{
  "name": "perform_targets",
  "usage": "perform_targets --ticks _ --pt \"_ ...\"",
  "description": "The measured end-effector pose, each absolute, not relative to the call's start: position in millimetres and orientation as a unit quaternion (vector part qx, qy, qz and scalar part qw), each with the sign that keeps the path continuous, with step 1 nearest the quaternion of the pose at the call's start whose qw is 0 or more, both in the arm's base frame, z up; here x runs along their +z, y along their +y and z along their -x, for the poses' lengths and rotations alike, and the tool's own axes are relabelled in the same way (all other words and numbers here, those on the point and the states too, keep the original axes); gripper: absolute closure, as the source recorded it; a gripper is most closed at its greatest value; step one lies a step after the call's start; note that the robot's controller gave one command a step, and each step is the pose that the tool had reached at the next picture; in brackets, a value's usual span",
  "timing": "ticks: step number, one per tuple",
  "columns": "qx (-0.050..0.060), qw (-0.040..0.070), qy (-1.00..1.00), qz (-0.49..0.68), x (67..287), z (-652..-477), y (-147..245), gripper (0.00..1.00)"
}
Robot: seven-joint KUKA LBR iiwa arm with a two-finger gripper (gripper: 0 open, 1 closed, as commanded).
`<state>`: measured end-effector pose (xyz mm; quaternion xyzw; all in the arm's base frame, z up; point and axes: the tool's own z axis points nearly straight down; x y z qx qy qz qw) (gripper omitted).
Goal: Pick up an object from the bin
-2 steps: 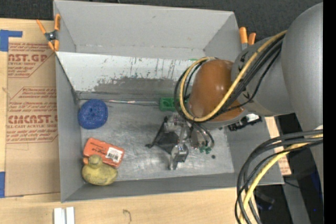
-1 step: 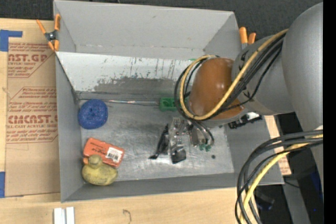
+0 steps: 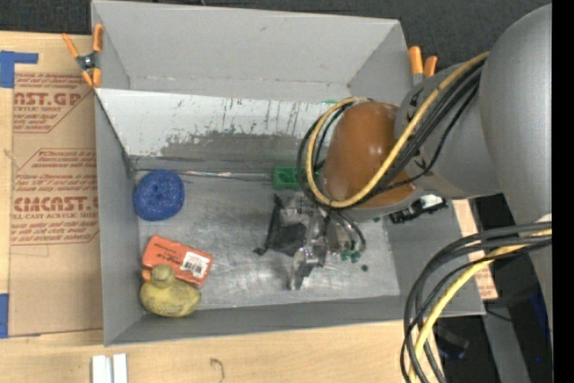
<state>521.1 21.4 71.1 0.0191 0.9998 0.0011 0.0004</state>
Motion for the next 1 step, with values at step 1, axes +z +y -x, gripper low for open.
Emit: perform_targets --ticks 1 --pt "0.001 0.001 1.0 -0.019 71.1 -521.2 21.4 0.0"
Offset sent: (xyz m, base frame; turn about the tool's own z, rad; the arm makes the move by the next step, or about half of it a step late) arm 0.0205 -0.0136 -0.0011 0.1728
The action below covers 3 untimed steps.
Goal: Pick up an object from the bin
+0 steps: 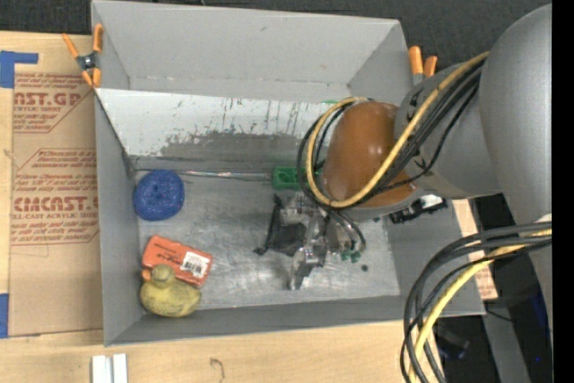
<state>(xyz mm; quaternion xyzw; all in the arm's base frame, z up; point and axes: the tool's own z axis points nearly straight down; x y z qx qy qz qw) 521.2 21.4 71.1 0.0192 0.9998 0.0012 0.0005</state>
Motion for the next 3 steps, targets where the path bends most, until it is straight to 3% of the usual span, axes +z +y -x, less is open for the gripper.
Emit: perform_targets --ticks 1,2,3 --pt "0.002 -0.002 0.999 -0.046 71.0 -527.1 19.2 0.0" --pt "0.001 0.005 1.0 -0.013 74.3 -541.0 7.3 1.0" --pt "0.001 -0.001 1.0 -0.013 71.1 -537.4 7.6 0.0"
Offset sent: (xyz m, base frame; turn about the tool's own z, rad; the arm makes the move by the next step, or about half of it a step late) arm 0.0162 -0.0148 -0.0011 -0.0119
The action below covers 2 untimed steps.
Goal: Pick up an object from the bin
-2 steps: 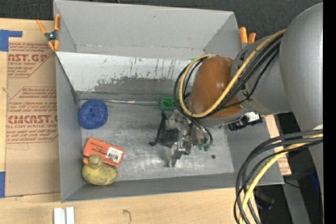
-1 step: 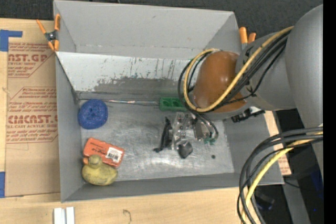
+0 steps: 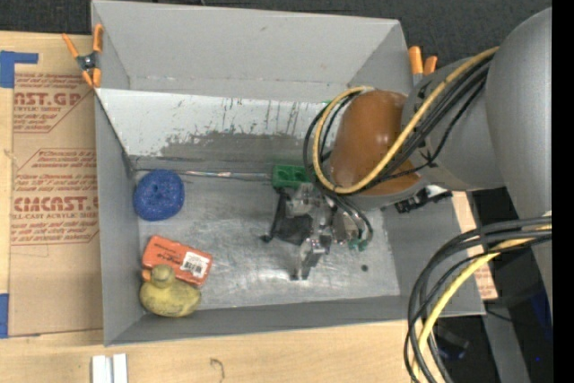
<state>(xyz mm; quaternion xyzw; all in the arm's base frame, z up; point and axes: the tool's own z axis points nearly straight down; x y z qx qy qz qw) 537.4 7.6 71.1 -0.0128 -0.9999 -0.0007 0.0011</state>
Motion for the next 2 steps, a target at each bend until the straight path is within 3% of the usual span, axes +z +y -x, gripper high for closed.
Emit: perform_targets --ticks 1,2 --pt "-0.001 -0.004 -1.0 0.013 74.1 -540.6 7.5 1.0" --pt "-0.001 -0.004 -1.0 0.013 74.1 -540.6 7.5 1.0"
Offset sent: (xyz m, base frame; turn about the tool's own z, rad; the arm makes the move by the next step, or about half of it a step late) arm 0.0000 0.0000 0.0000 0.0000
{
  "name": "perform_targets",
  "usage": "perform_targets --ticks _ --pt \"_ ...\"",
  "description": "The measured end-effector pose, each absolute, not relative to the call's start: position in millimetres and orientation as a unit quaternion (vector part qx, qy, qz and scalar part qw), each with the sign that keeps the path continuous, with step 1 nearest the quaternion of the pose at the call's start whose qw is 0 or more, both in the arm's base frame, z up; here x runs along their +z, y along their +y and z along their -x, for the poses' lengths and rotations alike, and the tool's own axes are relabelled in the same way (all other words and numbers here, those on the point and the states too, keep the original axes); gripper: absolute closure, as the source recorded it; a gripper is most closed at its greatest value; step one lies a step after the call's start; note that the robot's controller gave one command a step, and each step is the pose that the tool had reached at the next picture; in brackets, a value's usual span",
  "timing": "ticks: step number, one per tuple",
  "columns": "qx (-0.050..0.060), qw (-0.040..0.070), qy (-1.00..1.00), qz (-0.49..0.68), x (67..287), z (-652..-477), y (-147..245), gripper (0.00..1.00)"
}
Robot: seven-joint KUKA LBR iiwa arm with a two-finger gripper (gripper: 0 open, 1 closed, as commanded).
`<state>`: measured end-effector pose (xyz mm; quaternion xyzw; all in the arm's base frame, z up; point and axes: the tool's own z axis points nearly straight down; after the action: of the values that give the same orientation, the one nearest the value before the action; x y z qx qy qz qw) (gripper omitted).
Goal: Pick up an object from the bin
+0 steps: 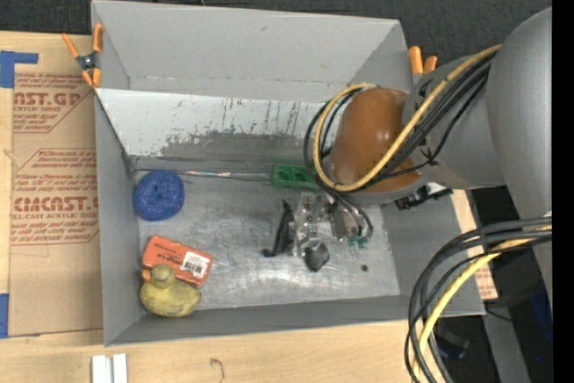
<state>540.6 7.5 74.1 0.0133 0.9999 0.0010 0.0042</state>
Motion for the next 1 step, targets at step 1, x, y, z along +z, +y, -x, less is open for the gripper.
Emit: perform_targets --ticks 1 --pt "0.0 -0.001 0.998 0.065 71.2 -554.7 -6.8 0.0"
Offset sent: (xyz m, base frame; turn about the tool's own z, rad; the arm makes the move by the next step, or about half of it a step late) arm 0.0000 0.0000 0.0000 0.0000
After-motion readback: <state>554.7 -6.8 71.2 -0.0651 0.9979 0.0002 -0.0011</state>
